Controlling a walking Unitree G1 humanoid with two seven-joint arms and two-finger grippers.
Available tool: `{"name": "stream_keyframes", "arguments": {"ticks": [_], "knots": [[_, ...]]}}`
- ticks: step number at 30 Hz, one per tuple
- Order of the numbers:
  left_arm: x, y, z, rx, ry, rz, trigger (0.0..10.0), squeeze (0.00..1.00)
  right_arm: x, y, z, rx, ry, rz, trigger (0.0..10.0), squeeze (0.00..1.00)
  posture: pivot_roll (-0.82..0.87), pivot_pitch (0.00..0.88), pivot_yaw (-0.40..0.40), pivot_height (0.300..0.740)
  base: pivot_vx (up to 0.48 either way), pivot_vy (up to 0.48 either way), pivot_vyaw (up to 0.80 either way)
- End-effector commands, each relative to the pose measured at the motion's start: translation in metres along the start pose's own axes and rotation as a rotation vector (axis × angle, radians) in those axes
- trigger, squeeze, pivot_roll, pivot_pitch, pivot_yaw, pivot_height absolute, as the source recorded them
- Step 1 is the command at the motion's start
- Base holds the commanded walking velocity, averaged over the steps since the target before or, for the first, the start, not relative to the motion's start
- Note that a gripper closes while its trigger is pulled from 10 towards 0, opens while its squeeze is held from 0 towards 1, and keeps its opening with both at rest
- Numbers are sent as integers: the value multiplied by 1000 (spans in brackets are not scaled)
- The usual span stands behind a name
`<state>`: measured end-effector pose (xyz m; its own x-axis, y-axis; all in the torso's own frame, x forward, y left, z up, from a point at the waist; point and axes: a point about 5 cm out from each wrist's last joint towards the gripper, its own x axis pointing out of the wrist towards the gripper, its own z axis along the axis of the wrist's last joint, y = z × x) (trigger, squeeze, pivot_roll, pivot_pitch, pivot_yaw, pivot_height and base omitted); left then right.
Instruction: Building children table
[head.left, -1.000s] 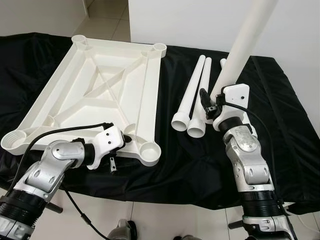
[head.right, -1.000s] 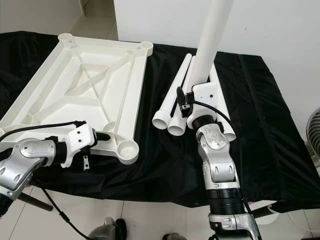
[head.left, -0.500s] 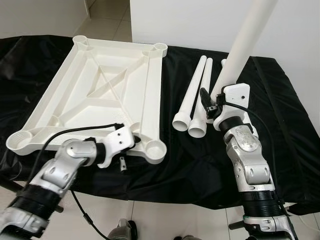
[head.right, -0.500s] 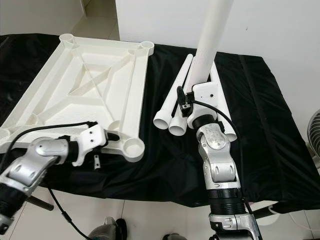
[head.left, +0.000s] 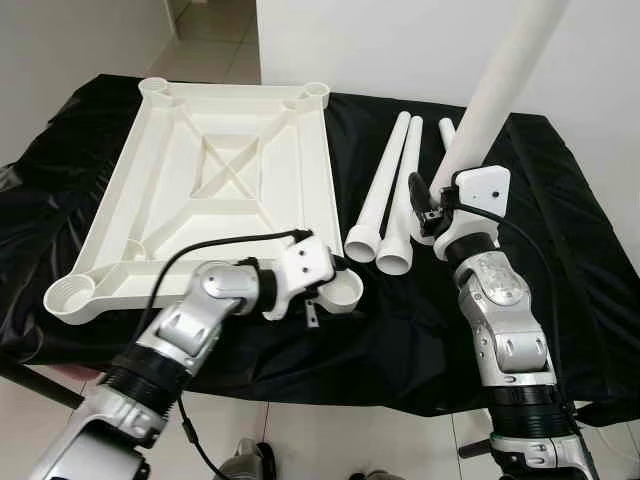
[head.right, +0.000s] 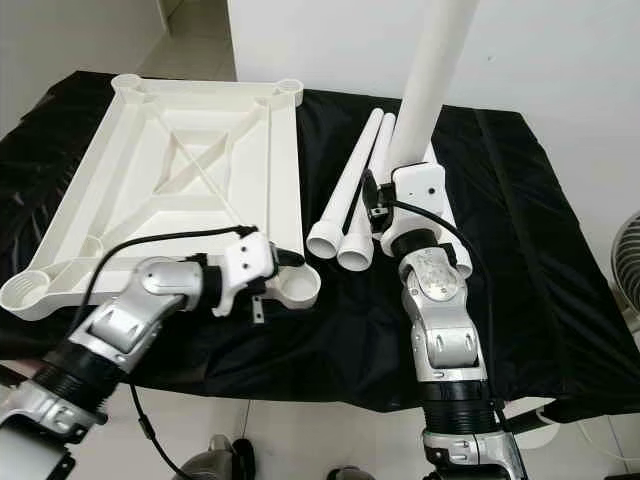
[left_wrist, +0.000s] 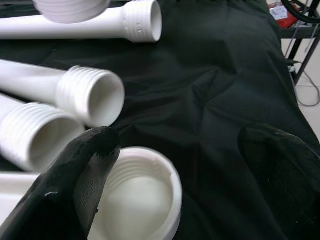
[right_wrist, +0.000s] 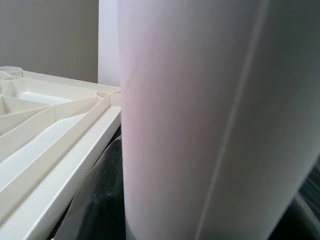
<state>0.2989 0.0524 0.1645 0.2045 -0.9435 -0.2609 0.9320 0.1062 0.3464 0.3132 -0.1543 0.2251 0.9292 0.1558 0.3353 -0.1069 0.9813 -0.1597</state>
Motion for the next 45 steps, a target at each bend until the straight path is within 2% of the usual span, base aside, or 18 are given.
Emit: {"name": "stream_keyframes", "arguments": {"ticks": [1,7,9,12,13,17,18,22,29,34,37,42,44,45], "knots": [[3,-1,-2,14,6,9,10000,0,-2,-1,2,9,-3,-8,10000,0,-34,132,18,740,0,0,0],[6,0,0,2,-32,38,10000,0,-1,9,2,34,1,27,10000,0,-36,142,9,740,0,0,0],[3,7,9,-24,-88,88,10000,0,0,18,4,48,3,71,10000,0,-35,146,7,740,0,0,0],[-1,12,15,-19,-126,131,10000,0,-1,22,4,51,1,91,10000,0,-27,149,-1,740,0,0,0],[-16,22,17,14,-112,207,10000,0,-2,29,1,47,6,137,10000,0,-9,151,-7,740,0,0,0],[-25,26,14,6,-82,237,10000,0,-3,31,0,49,7,153,10000,0,3,152,-9,740,0,0,0],[-25,26,14,6,-82,237,10000,0,-3,31,0,49,7,153,10000,0,3,152,-9,740,0,0,0],[-43,16,-2,-4,11,237,10000,0,-7,41,-2,80,17,219,10000,0,28,150,-19,740,0,0,0],[-47,8,-16,-41,64,249,10000,0,-11,52,-3,109,37,303,10000,0,36,147,-27,740,0,0,0],[-45,8,-30,-56,149,303,10000,0,-14,61,-6,111,51,370,10000,0,40,139,-32,740,0,0,0],[-44,10,-37,-58,206,348,10000,0,-14,60,-6,111,47,365,10000,0,36,133,-31,740,0,0,0],[-40,10,-39,-70,223,354,10000,0,-12,56,-5,108,43,346,10000,0,31,130,-26,740,0,0,0],[-39,11,-39,-101,218,361,10000,0,-12,54,-5,104,43,337,10000,0,24,127,-20,740,0,0,0],[-36,13,-38,-146,209,378,0,0,-12,49,-5,95,45,321,10000,0,18,127,-10,740,0,0,0]]}}
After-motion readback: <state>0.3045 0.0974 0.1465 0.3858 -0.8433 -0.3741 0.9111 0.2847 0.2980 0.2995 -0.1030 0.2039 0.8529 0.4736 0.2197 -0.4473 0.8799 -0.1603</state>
